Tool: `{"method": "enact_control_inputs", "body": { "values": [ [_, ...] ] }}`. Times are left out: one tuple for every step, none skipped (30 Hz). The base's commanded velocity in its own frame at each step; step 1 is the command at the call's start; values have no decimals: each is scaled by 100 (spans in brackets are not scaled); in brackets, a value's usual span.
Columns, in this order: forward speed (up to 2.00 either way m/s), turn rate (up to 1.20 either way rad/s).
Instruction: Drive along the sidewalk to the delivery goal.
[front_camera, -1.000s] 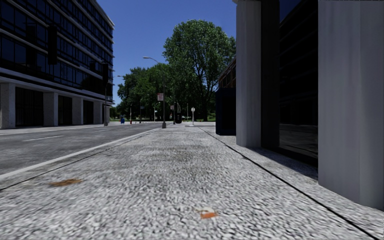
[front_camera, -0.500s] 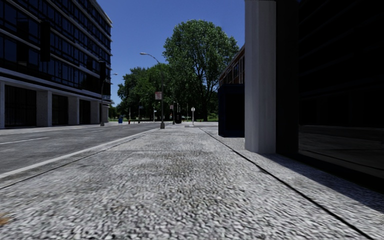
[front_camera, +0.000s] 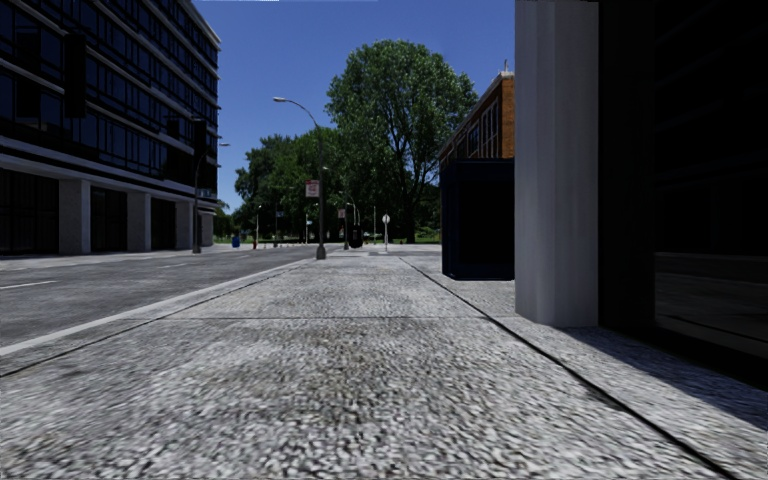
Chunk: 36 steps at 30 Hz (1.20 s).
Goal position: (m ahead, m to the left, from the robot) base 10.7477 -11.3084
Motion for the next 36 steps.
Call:
{"method": "enact_control_inputs", "body": {
  "values": [
    [200,0],
    [200,0],
    [200,0],
    [200,0],
    [200,0],
    [200,0],
    [200,0],
    [200,0],
    [200,0],
    [200,0],
    [200,0],
    [200,0],
    [200,0],
    [200,0],
    [200,0],
    [200,0],
    [200,0],
    [200,0],
    [200,0],
    [200,0],
    [200,0],
    [200,0],
    [200,0],
    [200,0],
    [200,0],
    [200,0],
    [200,0],
    [200,0],
    [200,0],
    [200,0],
    [200,0],
    [200,0],
    [200,0],
    [200,0],
    [200,0],
    [200,0]
  ]
}}
